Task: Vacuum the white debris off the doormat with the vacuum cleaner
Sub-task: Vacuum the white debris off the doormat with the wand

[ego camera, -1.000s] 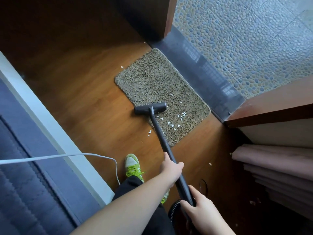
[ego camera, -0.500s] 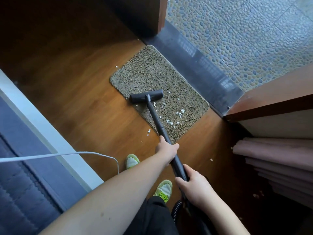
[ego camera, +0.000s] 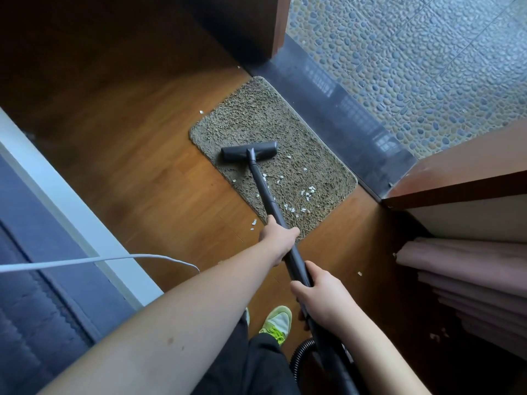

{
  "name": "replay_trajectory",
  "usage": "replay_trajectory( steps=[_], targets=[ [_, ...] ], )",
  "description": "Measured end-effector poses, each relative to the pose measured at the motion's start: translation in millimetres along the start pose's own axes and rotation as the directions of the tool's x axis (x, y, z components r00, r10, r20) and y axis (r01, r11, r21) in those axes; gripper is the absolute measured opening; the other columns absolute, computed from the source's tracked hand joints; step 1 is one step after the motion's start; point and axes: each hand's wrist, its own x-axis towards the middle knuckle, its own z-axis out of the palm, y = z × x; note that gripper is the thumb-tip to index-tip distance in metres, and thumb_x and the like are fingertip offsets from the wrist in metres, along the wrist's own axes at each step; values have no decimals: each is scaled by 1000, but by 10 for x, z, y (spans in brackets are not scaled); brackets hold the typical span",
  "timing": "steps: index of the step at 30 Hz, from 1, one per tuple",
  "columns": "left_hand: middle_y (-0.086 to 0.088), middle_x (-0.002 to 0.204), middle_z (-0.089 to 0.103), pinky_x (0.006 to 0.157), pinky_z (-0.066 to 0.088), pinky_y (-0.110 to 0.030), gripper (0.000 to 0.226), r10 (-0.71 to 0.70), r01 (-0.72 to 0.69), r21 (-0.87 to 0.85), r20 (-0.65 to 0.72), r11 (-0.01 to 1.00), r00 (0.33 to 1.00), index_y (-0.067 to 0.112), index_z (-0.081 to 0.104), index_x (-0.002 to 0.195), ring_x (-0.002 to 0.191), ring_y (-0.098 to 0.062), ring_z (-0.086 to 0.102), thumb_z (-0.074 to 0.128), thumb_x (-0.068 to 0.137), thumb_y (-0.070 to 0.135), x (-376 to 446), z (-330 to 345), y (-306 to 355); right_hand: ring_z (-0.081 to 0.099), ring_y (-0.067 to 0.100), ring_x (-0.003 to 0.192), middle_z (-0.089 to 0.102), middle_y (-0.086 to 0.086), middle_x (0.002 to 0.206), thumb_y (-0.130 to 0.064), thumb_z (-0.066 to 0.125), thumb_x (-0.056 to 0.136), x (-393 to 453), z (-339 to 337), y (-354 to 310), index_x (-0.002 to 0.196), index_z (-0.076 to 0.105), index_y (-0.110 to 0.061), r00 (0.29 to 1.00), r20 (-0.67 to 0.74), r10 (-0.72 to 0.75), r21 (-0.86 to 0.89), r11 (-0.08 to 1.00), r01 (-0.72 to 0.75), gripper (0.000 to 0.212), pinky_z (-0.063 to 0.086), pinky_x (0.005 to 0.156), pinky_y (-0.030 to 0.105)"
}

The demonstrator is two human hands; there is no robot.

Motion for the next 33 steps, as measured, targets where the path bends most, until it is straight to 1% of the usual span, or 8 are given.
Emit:
replay_trajectory(
  steps=[8, 11, 15, 17, 21, 26, 29, 33],
  targets=[
    [-8, 135, 53, 89, 55, -40, 85, -40, 40, -24, -22, 999, 999, 29, 13, 157, 110, -30, 59, 61, 87, 34, -240, 108, -296, 64, 21, 70, 67, 5, 88, -32, 54, 89, -256, 74, 252, 112, 54, -21, 999, 29, -18, -98, 995, 20, 25, 48, 55, 19],
    [-8, 139, 51, 87, 52, -33, 84, -50, 50, -13, -21, 999, 999, 28, 11, 158, 113, -29, 57, 59, 89, 33, -331, 137, -406, 68, 21, 74, 67, -1, 87, -34, 53, 91, -355, 113, 319, 121, 48, -28, 998, 59, -2, -83, 996, 7, 31, 57, 68, 28],
    [-8, 140, 50, 78, 47, -31, 82, -64, 64, -10, -9, 998, 998, 27, 10, 158, 112, -28, 57, 58, 91, 32, -462, 191, -549, 66, 12, 77, 63, -7, 89, -33, 53, 94, -537, 150, 401, 133, 44, -27, 998, 67, -3, -78, 997, 8, 40, 49, 60, 15],
    [-8, 141, 49, 82, 49, -33, 82, -74, 74, -4, 2, 997, 997, 28, 9, 158, 113, -28, 57, 57, 92, 33, -506, 225, -620, 67, 13, 83, 62, -7, 90, -33, 53, 94, -606, 170, 445, 132, 46, -26, 998, 66, 0, -84, 996, 6, 39, 48, 63, 15],
    [-7, 142, 49, 90, 51, -37, 83, -90, 90, 9, 11, 996, 996, 28, 8, 158, 114, -28, 57, 57, 91, 34, -560, 278, -717, 69, 19, 80, 67, -1, 93, -34, 54, 94, -673, 215, 512, 131, 46, -26, 994, 103, 41, -60, 998, -34, 39, 57, 73, 28],
    [-7, 143, 48, 90, 50, -36, 83, -84, 84, 22, 14, 996, 996, 27, 8, 158, 114, -28, 56, 57, 91, 34, -569, 290, -748, 66, 13, 91, 58, -7, 90, -35, 54, 95, -688, 239, 541, 133, 45, -24, 997, 75, 33, -72, 997, -27, 41, 53, 77, 21],
    [-9, 144, 47, 99, 49, -40, 84, -75, 75, 25, 11, 997, 997, 27, 9, 158, 119, -30, 55, 58, 90, 35, -545, 286, -732, 67, 16, 92, 67, 3, 106, -33, 53, 95, -674, 256, 509, 130, 46, -21, 997, 69, 42, -83, 996, -36, 37, 53, 74, 21],
    [-9, 144, 46, 98, 49, -40, 84, -71, 70, 33, 16, 997, 997, 26, 9, 158, 119, -30, 55, 57, 90, 34, -511, 276, -711, 69, 18, 79, 67, 0, 92, -33, 53, 94, -631, 276, 497, 115, 42, -33, 995, 83, 54, -67, 997, -49, 24, 55, 65, 24]
  ],
)
